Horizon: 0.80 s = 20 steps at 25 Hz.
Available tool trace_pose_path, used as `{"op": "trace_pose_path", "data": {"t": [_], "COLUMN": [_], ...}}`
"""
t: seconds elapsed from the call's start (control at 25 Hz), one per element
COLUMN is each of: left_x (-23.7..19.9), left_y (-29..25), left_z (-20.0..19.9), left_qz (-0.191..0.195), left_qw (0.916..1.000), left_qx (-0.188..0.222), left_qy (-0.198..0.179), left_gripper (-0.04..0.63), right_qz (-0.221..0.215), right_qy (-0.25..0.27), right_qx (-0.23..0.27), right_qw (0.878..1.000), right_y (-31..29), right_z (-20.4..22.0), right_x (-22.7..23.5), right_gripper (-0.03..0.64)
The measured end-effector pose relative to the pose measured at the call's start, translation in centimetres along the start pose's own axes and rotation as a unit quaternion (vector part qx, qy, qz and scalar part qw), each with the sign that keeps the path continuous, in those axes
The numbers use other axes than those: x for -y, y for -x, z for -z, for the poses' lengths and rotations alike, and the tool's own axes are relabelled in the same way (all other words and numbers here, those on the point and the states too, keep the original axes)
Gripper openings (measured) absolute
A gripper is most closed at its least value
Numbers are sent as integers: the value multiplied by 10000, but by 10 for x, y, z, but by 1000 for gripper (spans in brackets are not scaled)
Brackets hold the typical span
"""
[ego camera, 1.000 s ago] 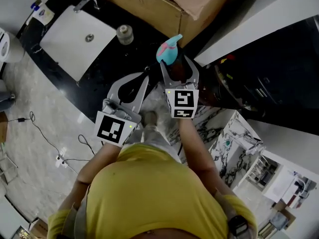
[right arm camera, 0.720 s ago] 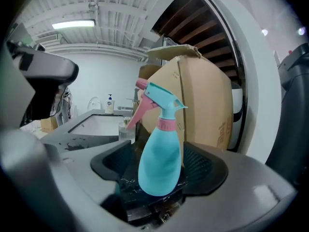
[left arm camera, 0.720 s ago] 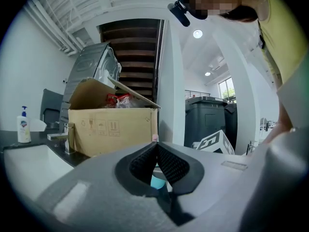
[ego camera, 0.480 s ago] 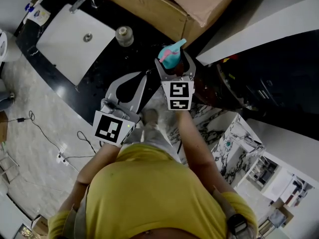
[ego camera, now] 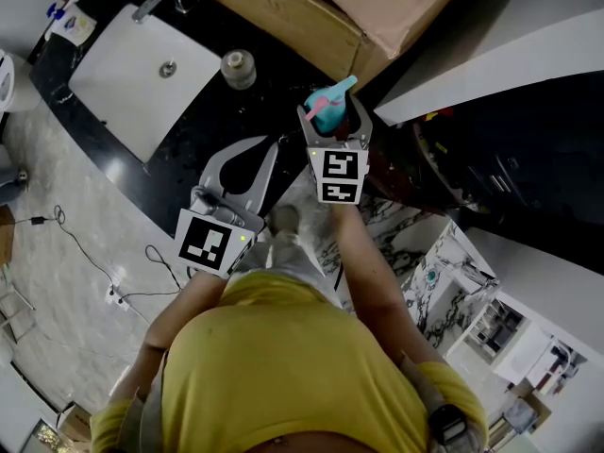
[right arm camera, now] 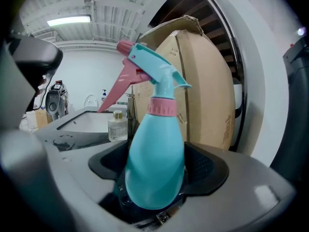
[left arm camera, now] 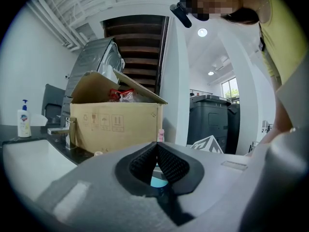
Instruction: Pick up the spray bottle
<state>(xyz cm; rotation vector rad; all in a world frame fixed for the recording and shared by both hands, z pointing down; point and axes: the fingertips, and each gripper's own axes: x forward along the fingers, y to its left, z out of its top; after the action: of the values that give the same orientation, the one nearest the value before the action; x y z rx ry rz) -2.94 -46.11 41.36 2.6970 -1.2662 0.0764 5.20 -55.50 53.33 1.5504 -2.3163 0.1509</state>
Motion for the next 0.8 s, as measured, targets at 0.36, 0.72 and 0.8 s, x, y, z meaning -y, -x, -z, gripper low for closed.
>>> {"op": "trace_pose_path", "data": {"t": [0.36, 0.72, 0.8], "left_x": [2, 2, 1], "left_y": [5, 14, 15], "left_z": [-5, -19, -22], "left_qz": [40, -58, -90], "left_qw": [10000, 9997, 9996], "left_qx": [49, 209, 247], "left_qy": [-13, -107, -138], "left_gripper": [0, 0, 0], "right_qz": [61, 218, 297], "right_qy": [98, 55, 45], "right_qx": [242, 504, 564], "right_qw": [9996, 9985, 9980], "right_y": [9, 50, 63], "right_z": [-19, -62, -73], "right_x": [-1, -5, -4], "right_gripper": [354, 354, 354]}}
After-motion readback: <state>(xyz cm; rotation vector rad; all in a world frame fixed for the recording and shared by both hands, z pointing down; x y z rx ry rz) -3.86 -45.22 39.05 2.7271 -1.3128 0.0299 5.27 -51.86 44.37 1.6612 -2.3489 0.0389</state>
